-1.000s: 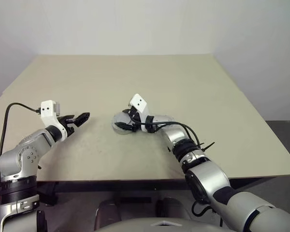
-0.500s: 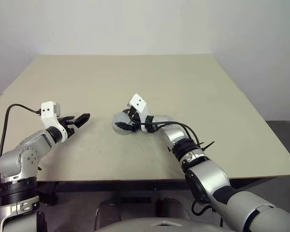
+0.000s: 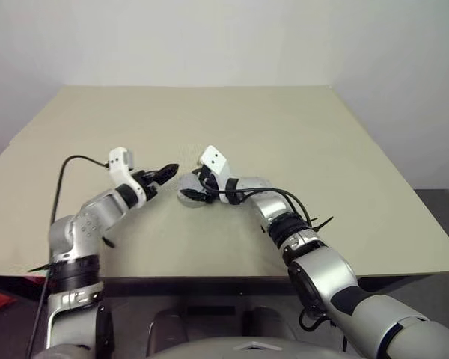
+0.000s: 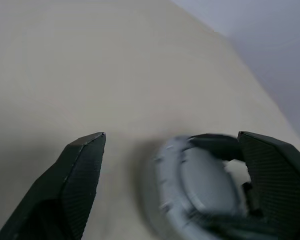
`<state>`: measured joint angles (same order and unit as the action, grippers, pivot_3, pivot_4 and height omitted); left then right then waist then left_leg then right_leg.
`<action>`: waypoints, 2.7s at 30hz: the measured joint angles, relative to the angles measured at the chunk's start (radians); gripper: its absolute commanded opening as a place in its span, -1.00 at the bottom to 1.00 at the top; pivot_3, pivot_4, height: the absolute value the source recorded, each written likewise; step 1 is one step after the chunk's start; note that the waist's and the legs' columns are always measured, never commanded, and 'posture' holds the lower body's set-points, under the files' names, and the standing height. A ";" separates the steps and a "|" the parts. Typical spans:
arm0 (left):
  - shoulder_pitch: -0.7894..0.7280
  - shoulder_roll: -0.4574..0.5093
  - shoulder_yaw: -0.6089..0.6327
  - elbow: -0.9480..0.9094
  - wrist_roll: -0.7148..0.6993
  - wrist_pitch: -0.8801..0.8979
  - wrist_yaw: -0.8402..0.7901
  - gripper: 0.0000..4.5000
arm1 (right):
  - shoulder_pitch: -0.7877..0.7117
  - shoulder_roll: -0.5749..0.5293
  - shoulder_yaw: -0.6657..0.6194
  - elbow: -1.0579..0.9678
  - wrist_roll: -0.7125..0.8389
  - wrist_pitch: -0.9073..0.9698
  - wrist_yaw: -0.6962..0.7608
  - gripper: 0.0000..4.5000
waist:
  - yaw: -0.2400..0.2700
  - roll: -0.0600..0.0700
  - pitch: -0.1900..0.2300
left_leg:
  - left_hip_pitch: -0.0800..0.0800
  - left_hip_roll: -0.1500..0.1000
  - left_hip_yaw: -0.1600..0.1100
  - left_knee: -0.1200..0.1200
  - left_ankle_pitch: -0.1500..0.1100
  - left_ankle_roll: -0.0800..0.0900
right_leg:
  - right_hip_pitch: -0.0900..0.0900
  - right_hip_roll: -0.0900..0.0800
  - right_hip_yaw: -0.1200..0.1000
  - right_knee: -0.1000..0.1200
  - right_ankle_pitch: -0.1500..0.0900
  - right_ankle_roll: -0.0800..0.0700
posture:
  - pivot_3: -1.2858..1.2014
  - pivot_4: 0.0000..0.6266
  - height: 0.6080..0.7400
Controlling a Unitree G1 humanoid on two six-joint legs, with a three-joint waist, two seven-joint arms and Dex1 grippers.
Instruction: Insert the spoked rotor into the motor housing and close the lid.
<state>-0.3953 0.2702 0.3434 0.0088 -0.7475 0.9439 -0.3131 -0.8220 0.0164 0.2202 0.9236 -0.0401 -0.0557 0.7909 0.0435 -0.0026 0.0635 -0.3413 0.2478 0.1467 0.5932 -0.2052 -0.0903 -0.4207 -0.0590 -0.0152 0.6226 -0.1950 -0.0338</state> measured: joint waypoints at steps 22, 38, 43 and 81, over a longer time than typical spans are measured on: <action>-0.095 0.002 -0.077 0.190 0.048 0.155 0.012 -0.98 | 0.004 -0.012 0.011 0.004 0.000 0.002 -0.008 0.43 | 0.003 0.014 -0.009 | 0.010 -0.008 0.000 -0.017 0.002 -0.002 | 0.012 -0.007 -0.002 -0.011 -0.001 0.001 | 0.03 -1.00 1.00; -0.094 -0.001 -0.057 0.200 0.045 0.182 -0.010 -0.98 | 0.014 -0.020 -0.004 -0.037 0.005 0.038 0.011 0.43 | 0.002 0.015 -0.011 | 0.008 -0.011 0.000 -0.023 0.001 -0.002 | 0.016 -0.015 -0.010 -0.017 -0.003 0.005 | 0.03 -1.00 1.00; -0.095 -0.001 -0.057 0.195 0.044 0.191 -0.021 -1.00 | 0.014 -0.026 -0.015 -0.057 0.024 0.088 0.037 0.77 | 0.004 0.015 -0.011 | 0.007 -0.011 0.000 -0.023 0.001 -0.002 | 0.016 -0.015 -0.010 -0.018 -0.003 0.005 | 0.03 -1.00 1.00; -0.077 -0.003 -0.025 0.129 -0.018 0.255 -0.098 -1.00 | 0.053 -0.026 -0.088 -0.195 0.130 0.235 0.165 0.99 | 0.008 0.012 -0.007 | -0.002 -0.009 0.002 -0.027 0.001 0.000 | 0.011 -0.016 -0.014 -0.018 -0.014 0.000 | 0.03 -1.00 1.00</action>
<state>-0.4720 0.2671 0.3183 0.1382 -0.7651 1.1988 -0.4110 -0.7693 -0.0099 0.1318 0.7289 0.0896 0.1791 0.9563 0.0513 0.0094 0.0560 -0.3437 0.2392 0.1486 0.5665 -0.2045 -0.0906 -0.4094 -0.0747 -0.0294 0.6044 -0.2087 -0.0340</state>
